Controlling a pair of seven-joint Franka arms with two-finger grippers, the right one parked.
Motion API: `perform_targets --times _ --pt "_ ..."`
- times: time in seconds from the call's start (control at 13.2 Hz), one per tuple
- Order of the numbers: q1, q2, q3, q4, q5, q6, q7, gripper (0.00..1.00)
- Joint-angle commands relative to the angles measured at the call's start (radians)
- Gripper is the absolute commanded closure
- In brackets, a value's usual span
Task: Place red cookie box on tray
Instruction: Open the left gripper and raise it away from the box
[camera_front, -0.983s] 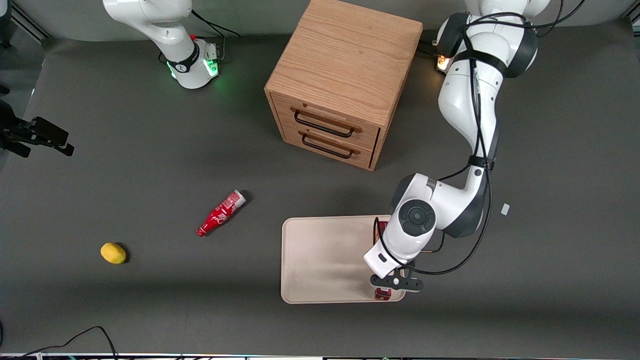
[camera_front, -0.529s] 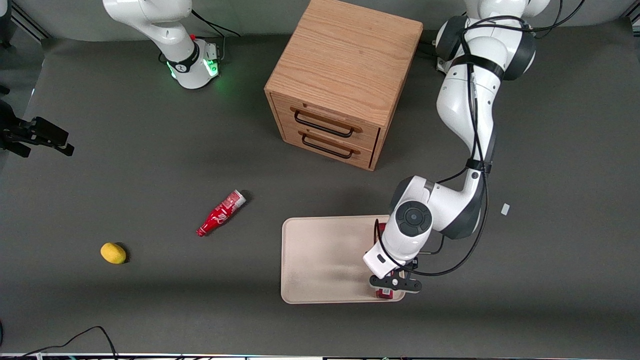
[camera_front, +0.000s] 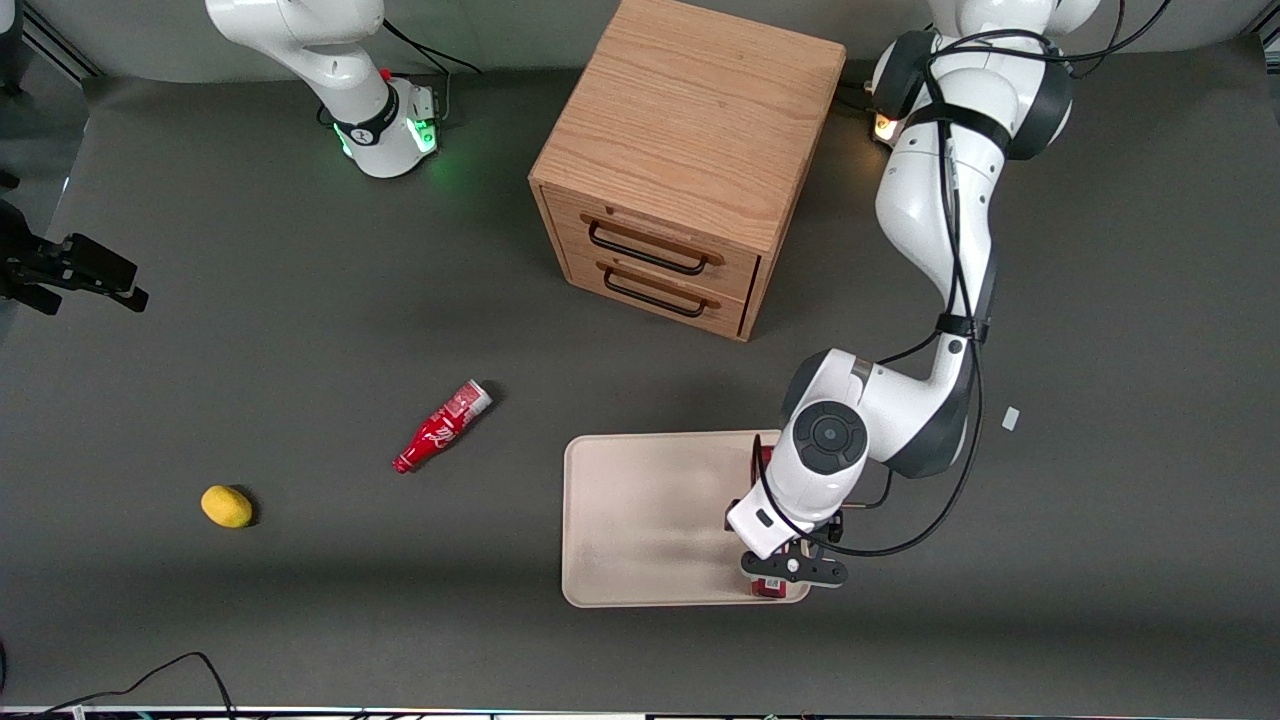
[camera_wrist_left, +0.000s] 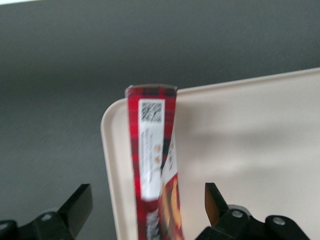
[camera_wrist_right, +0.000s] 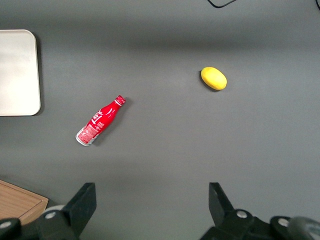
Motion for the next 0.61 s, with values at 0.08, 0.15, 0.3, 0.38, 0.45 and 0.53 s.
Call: perform_targets --times 0.08,0.15,0.3,0.38,0.45,0.53 --pt "0.036 -0.166 0.003 -0.012 0.004 -0.256 0.004 0.0" --pt "0.059 -0.213 0.003 -0.015 -0.004 -0.315 0.038 0.0" --pt "0.097 -0.296 0.005 -0.038 -0.037 -0.408 0.11 0.0" --pt "0.122 -0.356 0.005 -0.082 -0.05 -0.427 0.131 0.0" --pt "0.154 -0.432 0.005 -0.171 -0.053 -0.421 0.153 0.0" --pt "0.171 -0.512 0.005 -0.263 -0.053 -0.411 0.183 0.0"
